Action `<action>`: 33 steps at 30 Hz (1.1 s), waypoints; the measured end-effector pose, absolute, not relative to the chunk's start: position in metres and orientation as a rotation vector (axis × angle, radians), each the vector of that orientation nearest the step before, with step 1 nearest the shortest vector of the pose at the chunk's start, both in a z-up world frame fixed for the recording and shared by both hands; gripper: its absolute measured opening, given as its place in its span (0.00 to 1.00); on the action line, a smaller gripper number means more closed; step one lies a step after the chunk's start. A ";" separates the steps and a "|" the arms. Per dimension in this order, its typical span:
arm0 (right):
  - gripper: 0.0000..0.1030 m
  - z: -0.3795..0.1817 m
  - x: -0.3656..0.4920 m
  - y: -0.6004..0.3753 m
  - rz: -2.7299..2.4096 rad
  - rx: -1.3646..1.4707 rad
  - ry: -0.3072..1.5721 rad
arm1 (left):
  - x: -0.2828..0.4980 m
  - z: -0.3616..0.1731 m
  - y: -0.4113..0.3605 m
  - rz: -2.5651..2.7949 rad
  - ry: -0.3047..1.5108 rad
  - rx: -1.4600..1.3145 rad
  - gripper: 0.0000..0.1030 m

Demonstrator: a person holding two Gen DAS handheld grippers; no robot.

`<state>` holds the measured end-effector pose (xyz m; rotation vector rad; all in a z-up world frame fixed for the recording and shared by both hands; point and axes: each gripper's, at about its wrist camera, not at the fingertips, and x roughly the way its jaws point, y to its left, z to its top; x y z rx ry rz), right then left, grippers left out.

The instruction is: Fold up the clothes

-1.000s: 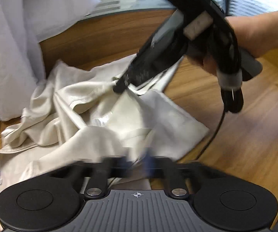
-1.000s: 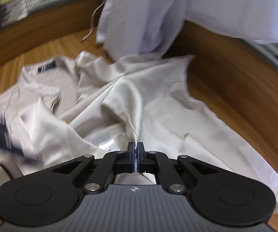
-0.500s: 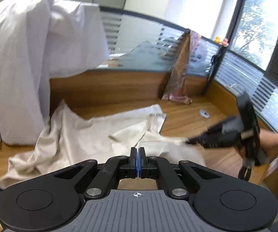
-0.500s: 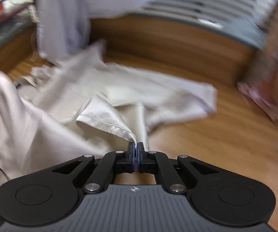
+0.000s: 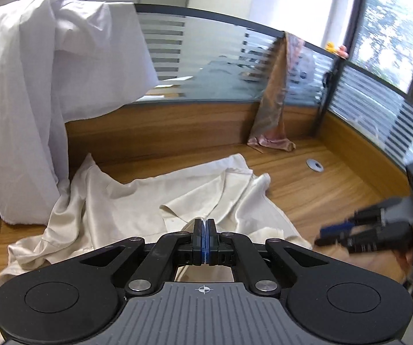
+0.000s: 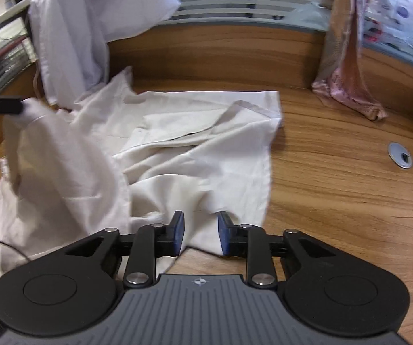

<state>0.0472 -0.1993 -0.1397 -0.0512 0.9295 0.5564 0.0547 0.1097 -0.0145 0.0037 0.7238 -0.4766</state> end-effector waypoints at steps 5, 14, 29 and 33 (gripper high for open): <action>0.53 -0.151 0.043 -0.169 0.741 -0.105 0.956 | 0.056 -0.007 0.106 -0.427 0.711 -0.029 0.03; 0.02 -0.180 0.032 -0.147 0.786 -0.208 0.998 | 0.058 -0.004 0.105 -0.393 0.700 0.029 0.03; 0.02 -0.065 -0.023 -0.237 0.696 -0.143 1.027 | 0.054 -0.021 0.056 -0.502 0.635 0.001 0.03; 0.02 -0.045 -0.011 -0.237 0.623 -0.153 0.975 | 0.057 -0.016 0.053 -0.454 0.633 -0.012 0.03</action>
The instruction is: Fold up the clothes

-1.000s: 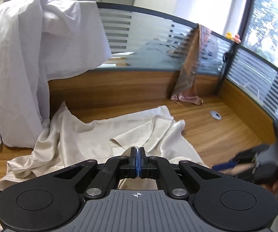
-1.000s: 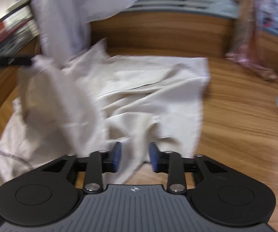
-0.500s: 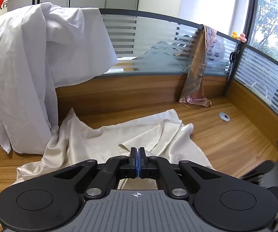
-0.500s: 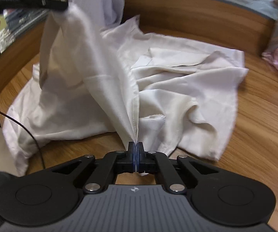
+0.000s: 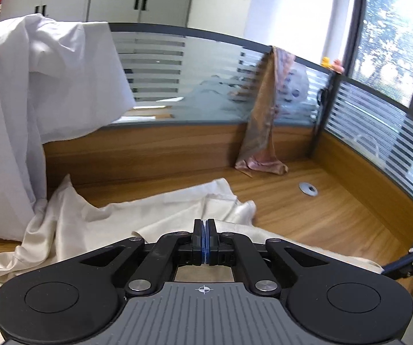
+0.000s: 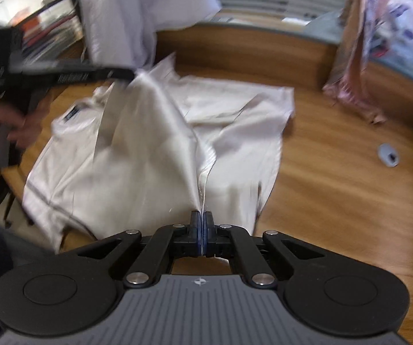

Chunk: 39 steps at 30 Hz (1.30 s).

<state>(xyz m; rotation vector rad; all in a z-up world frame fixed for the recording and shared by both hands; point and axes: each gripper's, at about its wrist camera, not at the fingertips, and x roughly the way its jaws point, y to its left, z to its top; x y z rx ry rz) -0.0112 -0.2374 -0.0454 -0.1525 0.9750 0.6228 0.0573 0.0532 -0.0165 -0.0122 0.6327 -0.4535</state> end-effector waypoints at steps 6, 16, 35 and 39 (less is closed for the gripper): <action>0.02 -0.069 0.028 -0.213 0.588 -0.208 0.946 | 0.091 -0.029 0.067 -0.393 0.659 0.038 0.03; 0.18 -0.114 0.041 -0.209 0.483 -0.194 1.002 | 0.103 -0.038 0.091 -0.357 0.744 0.062 0.23; 0.30 -0.157 -0.009 -0.266 0.430 -0.104 1.061 | -0.031 -0.050 0.133 -0.254 0.856 0.051 0.45; 0.30 -0.162 0.001 -0.266 0.437 -0.099 1.090 | -0.054 -0.062 0.136 -0.160 0.902 0.024 0.47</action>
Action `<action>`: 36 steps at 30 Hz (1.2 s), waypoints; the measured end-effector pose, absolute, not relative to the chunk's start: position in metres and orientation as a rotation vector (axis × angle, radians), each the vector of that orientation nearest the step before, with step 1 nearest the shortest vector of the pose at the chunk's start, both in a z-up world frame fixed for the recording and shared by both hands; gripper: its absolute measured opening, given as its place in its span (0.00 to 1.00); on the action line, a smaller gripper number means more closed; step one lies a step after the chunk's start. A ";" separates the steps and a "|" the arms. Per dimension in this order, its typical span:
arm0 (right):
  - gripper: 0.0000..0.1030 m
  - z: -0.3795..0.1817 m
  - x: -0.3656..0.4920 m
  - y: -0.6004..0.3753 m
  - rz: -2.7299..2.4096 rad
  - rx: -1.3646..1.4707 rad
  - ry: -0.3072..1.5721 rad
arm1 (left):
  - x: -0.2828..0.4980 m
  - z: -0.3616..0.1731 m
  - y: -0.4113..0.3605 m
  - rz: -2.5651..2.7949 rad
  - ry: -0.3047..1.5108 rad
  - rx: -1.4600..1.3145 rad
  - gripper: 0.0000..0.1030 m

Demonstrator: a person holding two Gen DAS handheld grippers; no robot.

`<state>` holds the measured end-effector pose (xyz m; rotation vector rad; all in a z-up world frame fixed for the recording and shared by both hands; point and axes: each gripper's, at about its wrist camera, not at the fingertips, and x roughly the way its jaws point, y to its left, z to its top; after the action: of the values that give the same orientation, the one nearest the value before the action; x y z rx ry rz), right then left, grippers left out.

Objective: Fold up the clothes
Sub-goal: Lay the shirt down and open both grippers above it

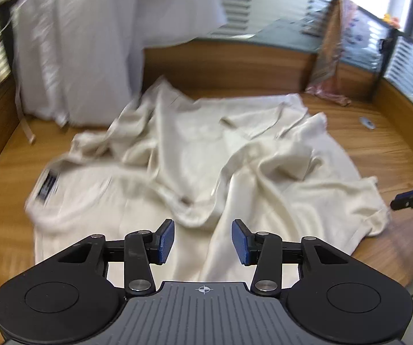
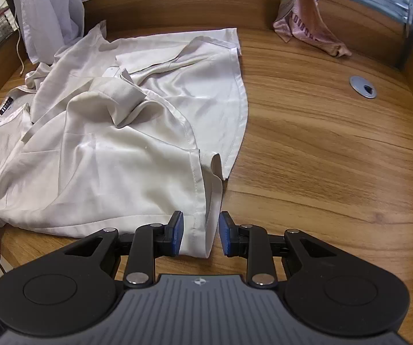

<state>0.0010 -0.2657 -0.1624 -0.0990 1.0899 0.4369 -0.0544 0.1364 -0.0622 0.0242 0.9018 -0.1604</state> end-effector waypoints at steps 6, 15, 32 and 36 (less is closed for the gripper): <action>0.30 -0.165 0.004 -0.267 0.513 -0.123 1.103 | -0.095 -0.086 0.124 -0.057 0.951 -0.009 0.51; 0.30 -0.171 0.012 -0.277 0.631 -0.184 1.109 | -0.132 -0.125 0.097 0.117 1.003 -0.084 0.54; 0.30 -0.176 0.016 -0.286 0.692 -0.163 1.117 | -0.142 -0.143 0.085 0.211 1.021 -0.065 0.53; 0.29 -0.185 0.024 -0.280 0.687 -0.130 1.141 | -0.140 -0.146 0.087 0.217 1.034 -0.049 0.49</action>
<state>0.0239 -0.2796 -0.1852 -0.1305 1.1406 0.6870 -0.1401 0.0869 -0.1462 -0.0487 1.0340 0.2166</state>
